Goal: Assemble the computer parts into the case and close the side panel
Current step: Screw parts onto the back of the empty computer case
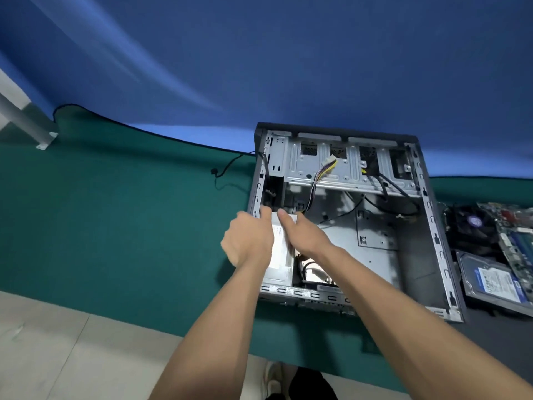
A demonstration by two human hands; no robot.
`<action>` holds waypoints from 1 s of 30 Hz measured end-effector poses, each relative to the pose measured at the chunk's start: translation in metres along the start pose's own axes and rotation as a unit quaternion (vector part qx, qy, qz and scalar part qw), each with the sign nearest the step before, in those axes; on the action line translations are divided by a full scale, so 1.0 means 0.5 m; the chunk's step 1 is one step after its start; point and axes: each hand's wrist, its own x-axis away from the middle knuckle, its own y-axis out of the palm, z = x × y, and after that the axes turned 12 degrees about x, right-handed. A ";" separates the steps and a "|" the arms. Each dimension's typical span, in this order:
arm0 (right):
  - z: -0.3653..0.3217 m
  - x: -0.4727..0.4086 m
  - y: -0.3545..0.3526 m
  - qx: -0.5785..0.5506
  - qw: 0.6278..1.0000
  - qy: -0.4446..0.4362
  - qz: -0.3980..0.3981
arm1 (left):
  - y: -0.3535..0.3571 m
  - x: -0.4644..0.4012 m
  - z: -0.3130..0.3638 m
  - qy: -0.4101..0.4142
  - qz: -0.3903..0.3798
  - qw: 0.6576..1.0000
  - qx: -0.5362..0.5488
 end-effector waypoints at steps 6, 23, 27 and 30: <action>0.016 0.088 -0.028 0.020 0.999 -0.031 0.014 | -0.015 0.006 -0.002 0.037 0.004 0.999 -0.010; 0.374 0.315 -0.167 -0.005 0.969 0.051 0.240 | 0.060 0.144 0.090 0.393 -0.129 0.910 0.030; 0.432 0.297 -0.187 -0.133 0.967 0.033 0.214 | 0.138 0.219 0.183 0.420 -0.205 0.883 0.045; 0.477 0.278 -0.211 -0.206 0.955 0.036 0.209 | 0.197 0.266 0.253 0.424 -0.228 0.875 0.044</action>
